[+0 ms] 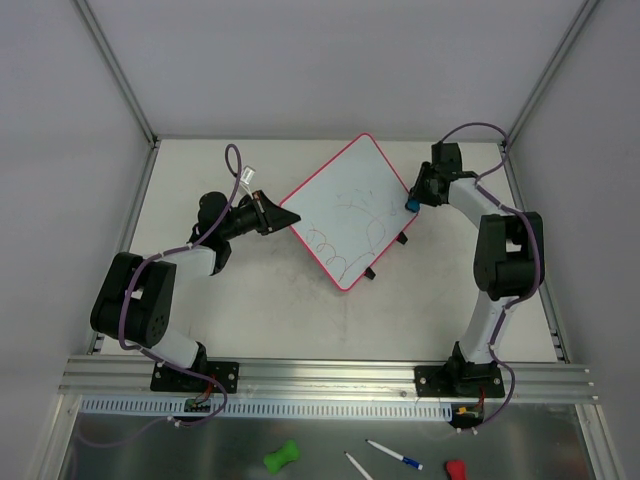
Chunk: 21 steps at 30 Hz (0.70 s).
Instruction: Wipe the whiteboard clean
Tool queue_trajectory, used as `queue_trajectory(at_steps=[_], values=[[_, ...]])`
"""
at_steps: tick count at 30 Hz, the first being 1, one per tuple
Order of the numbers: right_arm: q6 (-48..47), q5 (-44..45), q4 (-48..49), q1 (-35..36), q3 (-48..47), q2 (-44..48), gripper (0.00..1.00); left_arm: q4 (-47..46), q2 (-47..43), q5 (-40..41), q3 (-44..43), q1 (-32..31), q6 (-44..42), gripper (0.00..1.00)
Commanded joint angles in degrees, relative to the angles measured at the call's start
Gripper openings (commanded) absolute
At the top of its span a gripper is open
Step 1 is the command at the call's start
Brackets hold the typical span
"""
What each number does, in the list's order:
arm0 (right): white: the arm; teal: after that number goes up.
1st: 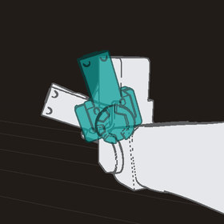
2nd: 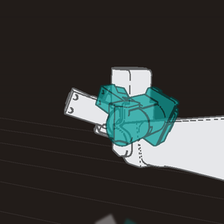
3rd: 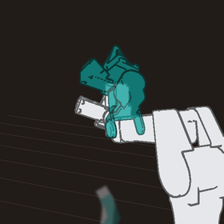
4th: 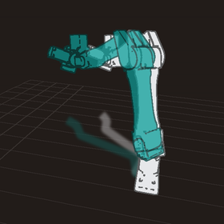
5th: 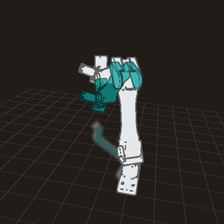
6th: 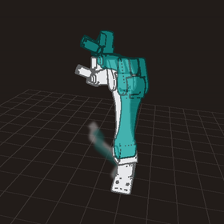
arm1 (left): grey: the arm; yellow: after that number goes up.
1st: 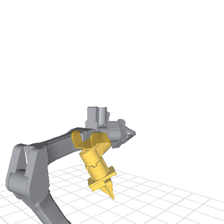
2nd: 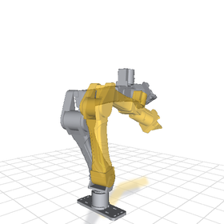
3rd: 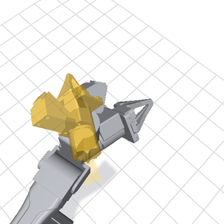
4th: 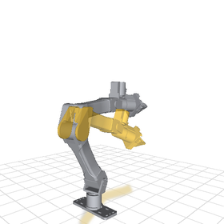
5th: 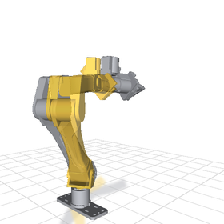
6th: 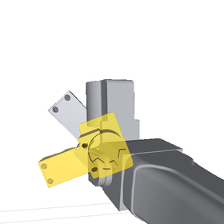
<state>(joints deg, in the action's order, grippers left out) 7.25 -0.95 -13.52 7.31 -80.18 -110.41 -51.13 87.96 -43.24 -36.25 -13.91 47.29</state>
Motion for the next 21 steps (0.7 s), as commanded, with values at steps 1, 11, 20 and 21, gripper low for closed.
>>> queue_trajectory(at_steps=[1,11,20,21], values=[[2.0,4.3,-4.4,1.0,3.6,-2.2,0.00,-3.7,-1.3,-5.0,0.8,-0.9,-3.3,0.00],[3.6,9.8,-4.6,0.9,5.8,0.2,0.00,-4.2,-1.1,-3.1,1.1,-1.0,-1.8,0.00],[4.0,6.3,-4.1,-2.2,7.1,8.2,0.00,-6.1,-0.2,-2.1,0.4,-1.0,0.4,0.00],[4.1,5.4,-4.2,-2.2,7.5,9.2,0.00,-6.2,0.0,-2.4,0.3,-1.0,0.4,0.00]])
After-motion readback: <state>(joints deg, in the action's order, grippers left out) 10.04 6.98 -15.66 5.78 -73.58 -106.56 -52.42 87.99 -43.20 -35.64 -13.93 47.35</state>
